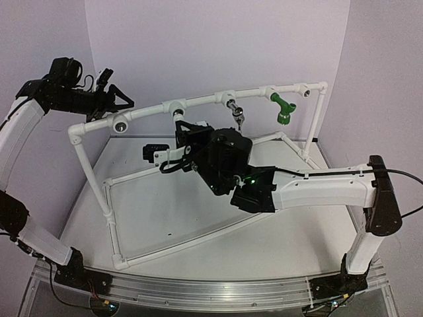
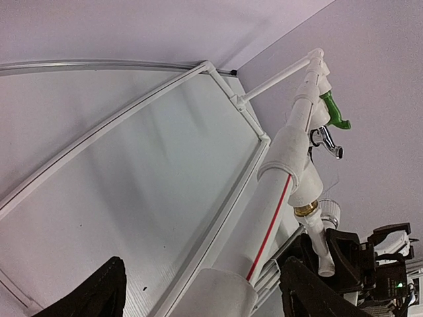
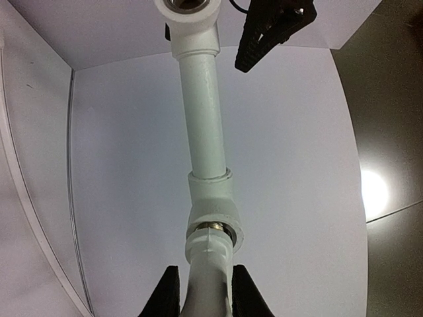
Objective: Install the water faucets
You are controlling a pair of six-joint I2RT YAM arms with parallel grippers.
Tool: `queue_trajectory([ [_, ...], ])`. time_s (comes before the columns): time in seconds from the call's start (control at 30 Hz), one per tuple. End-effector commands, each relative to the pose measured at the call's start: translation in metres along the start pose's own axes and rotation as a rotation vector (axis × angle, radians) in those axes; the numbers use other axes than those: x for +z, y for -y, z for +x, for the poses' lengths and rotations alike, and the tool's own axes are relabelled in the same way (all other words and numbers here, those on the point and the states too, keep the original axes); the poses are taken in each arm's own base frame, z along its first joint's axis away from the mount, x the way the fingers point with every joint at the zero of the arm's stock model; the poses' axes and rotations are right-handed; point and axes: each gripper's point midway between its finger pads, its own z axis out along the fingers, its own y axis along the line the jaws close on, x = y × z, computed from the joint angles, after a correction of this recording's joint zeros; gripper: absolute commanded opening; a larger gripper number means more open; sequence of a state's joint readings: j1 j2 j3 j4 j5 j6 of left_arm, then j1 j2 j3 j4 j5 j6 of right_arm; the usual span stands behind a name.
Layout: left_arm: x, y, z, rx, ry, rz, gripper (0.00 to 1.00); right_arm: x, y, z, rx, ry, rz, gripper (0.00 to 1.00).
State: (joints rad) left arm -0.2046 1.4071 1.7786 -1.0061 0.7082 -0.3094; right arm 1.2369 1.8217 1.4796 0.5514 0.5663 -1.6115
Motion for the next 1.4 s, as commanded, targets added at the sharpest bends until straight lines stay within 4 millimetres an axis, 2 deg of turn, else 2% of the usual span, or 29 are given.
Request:
queue_trajectory([
  [0.0,-0.012,0.023,0.016,0.044,-0.035,0.078,0.79,0.005,0.028,0.005,0.041,-0.007,0.058,0.00],
  [0.27,-0.014,0.028,0.020,0.069,-0.055,0.104,0.77,0.002,0.028,0.025,0.026,-0.035,0.037,0.00],
  [0.63,-0.013,0.025,0.023,0.075,-0.075,0.092,0.75,0.001,0.043,0.026,0.046,-0.043,0.055,0.00],
  [1.37,-0.007,0.020,0.017,0.057,-0.073,0.082,0.74,-0.020,0.028,0.032,0.102,-0.109,0.027,0.00],
])
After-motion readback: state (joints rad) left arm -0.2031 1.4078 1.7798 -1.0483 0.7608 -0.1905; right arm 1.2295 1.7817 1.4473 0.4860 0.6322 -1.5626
